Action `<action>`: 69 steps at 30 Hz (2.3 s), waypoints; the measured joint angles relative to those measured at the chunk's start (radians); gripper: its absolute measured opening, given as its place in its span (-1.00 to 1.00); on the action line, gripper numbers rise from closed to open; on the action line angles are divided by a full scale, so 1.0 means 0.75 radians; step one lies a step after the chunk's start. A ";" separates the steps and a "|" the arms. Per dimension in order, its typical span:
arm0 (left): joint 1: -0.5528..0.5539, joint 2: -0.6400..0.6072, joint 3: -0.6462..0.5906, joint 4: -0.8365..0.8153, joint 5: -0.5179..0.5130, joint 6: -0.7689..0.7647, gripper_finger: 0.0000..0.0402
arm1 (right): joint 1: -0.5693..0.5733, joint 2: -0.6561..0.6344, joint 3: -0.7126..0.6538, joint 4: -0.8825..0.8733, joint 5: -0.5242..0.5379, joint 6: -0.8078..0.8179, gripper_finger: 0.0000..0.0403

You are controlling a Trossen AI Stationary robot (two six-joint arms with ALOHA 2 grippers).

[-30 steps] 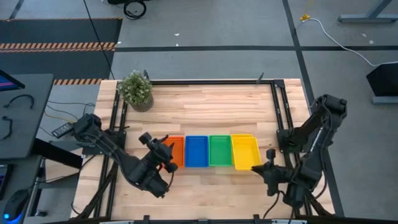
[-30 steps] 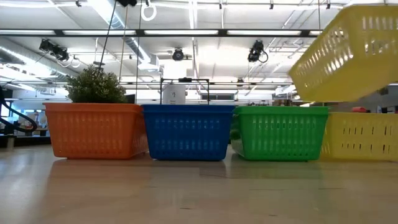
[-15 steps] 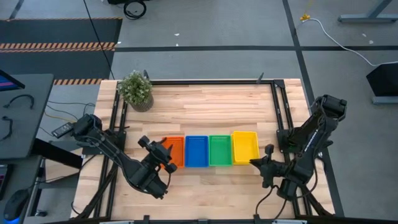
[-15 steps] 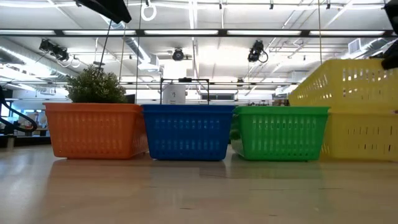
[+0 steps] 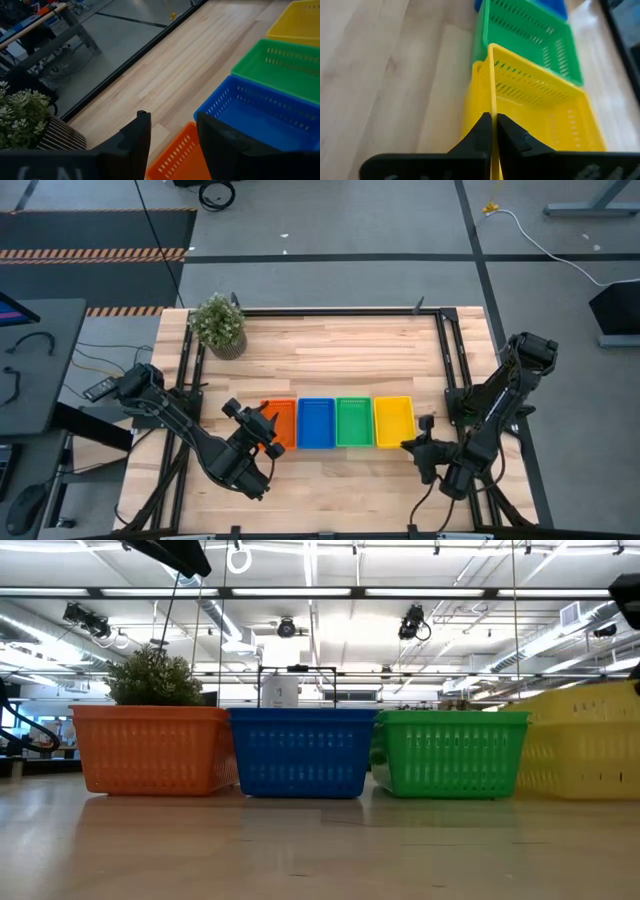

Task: Stack baskets by color
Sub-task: Stack the top yellow bin on top of the bottom yellow bin, then adjust the bins

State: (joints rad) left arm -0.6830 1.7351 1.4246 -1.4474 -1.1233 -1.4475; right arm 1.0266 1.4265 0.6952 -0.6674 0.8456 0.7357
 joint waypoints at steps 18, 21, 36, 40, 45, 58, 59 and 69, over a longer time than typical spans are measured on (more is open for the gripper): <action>0.000 0.000 0.000 0.015 0.002 0.004 -0.18 | -0.073 -0.090 0.129 -0.148 -0.197 -0.006 -0.25; 0.000 0.000 0.000 0.023 0.002 0.000 -0.18 | -0.091 -0.109 0.145 -0.070 -0.217 -0.005 -0.21; 0.000 0.000 0.000 0.032 0.003 0.004 -0.18 | -0.345 -0.013 0.040 0.035 -0.497 -0.017 -0.28; 0.001 0.000 0.000 0.037 0.003 0.004 -0.18 | -0.385 -0.013 0.040 0.071 -0.509 -0.104 -0.51; 0.000 0.000 0.000 0.040 0.003 0.004 -0.18 | -0.417 -0.013 0.040 0.125 -0.545 -0.236 -0.90; 0.000 0.000 0.000 0.043 0.010 0.004 -0.18 | -0.420 -0.013 0.040 0.231 -0.593 -0.380 -0.89; 0.000 0.000 0.000 0.044 0.030 0.004 -0.18 | -0.423 -0.013 0.040 0.231 -0.581 -0.381 -0.89; -0.012 -0.040 -0.008 -0.075 0.614 -0.009 -0.38 | -0.458 -0.013 0.040 0.247 -0.527 -0.394 -0.52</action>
State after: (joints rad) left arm -0.6917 1.7050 1.4183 -1.5040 -0.6626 -1.4545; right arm 0.6830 1.4170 0.7254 -0.4825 0.4507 0.4399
